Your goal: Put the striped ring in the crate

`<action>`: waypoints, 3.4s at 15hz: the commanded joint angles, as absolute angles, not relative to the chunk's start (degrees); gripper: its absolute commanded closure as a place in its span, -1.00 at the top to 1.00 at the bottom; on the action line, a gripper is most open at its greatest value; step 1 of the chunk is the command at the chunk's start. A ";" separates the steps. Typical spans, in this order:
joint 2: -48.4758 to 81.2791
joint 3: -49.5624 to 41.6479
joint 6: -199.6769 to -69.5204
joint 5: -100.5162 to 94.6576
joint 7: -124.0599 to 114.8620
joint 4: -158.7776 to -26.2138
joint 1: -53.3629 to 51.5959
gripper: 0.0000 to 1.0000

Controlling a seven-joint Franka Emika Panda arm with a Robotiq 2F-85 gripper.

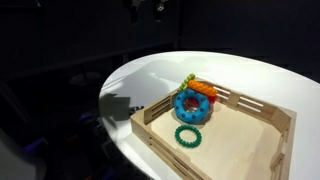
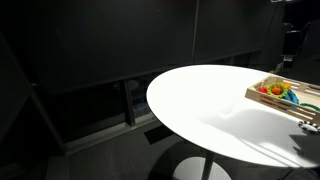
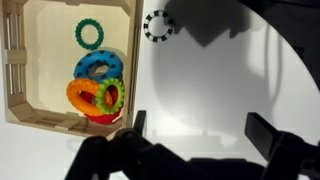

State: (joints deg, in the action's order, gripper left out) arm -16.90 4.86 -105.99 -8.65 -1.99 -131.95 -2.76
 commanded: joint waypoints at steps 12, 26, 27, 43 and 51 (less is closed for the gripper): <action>-21.45 -0.34 -130.89 -6.44 -3.18 -153.08 1.29 1.00; -19.89 -0.87 -130.67 -5.93 -2.79 -153.99 2.27 1.00; -19.75 -1.03 -130.37 -5.75 -2.69 -154.06 2.35 1.00; -15.46 -2.37 -134.24 -3.53 -0.96 -159.55 3.00 1.00; -11.80 -1.88 -140.87 -3.46 0.33 -159.27 1.49 1.00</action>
State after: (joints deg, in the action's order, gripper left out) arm -13.09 -1.94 -138.13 -4.77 -1.64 -159.30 2.03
